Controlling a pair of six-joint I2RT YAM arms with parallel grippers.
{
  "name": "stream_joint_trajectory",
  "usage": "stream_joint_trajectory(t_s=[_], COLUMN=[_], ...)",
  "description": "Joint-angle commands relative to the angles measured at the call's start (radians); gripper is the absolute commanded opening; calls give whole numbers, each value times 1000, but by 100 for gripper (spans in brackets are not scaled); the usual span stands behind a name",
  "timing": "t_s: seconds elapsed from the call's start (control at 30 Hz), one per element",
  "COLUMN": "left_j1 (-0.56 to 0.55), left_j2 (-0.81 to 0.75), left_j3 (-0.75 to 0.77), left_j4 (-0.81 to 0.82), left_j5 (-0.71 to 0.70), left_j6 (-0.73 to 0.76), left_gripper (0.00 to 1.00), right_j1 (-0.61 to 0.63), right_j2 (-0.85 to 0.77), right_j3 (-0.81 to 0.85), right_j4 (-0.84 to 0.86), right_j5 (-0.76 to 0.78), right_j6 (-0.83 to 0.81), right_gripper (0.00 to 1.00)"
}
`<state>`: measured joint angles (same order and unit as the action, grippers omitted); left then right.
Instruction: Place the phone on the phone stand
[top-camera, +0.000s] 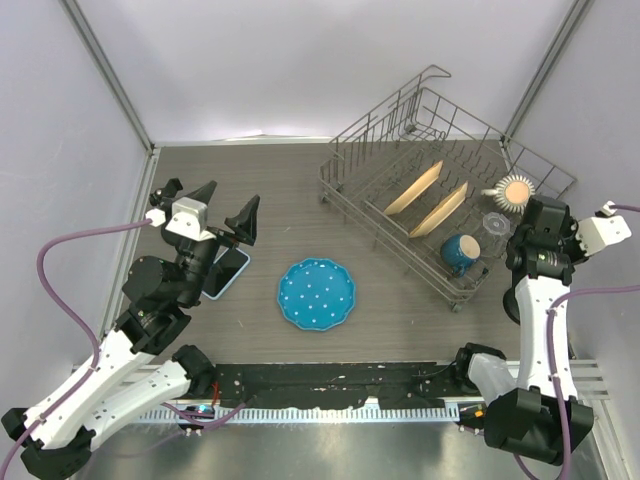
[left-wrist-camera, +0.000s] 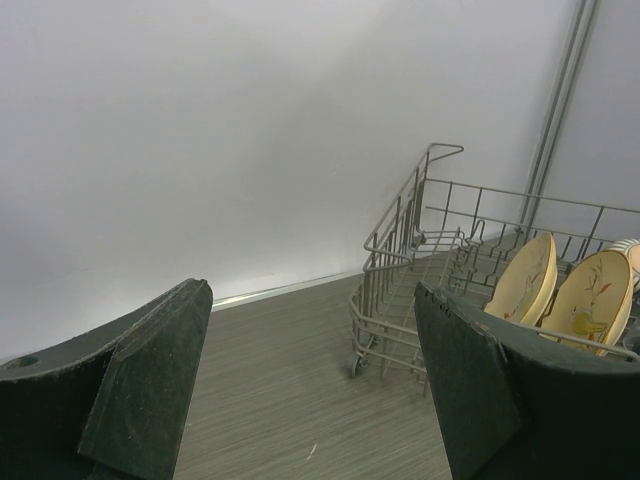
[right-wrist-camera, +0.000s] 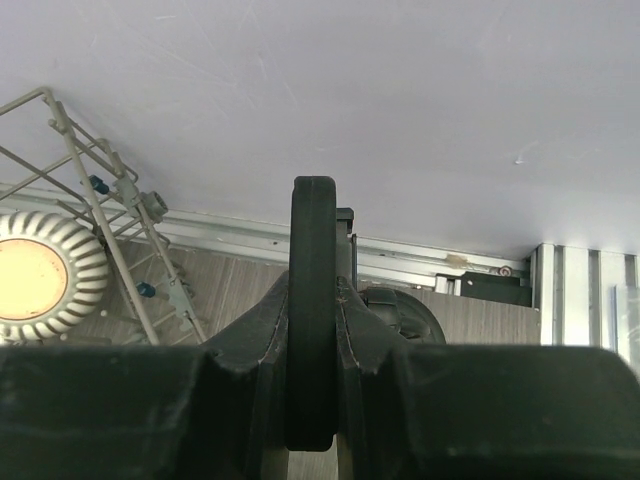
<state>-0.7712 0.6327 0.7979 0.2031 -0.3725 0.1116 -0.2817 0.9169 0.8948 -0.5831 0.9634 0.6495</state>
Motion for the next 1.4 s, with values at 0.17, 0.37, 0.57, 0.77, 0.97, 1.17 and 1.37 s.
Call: stream_joint_trajectory(t_s=[0.17,0.37,0.57,0.77,0.97,1.17,1.37], left_j1=[-4,-5,-5,-4,-5,-5,-5], left_j2=[4,4,2,2,-2,-4,-1], left_j3=[26,26,27,29,29,29,29], left_j4=[16,15,15,10,12,10,9], left_j5=[-19,-19,-16,-11,-6,-5,1], left_j6=[17,20,20,19,17,16,13], left_gripper=[87,87,87,87,87,87,87], right_j1=[-2,-2,-1,-2,-2,-2,-1], right_j2=[49,92,97,56,51,53,42], right_j3=[124,145,141,110,110,116,95], right_j4=[140,123,120,204,235,247,232], right_j5=[5,14,31,-41,-115,-169,-201], right_j6=[104,150,134,-37,-154,-275,-364], right_gripper=[0,0,0,0,0,0,0])
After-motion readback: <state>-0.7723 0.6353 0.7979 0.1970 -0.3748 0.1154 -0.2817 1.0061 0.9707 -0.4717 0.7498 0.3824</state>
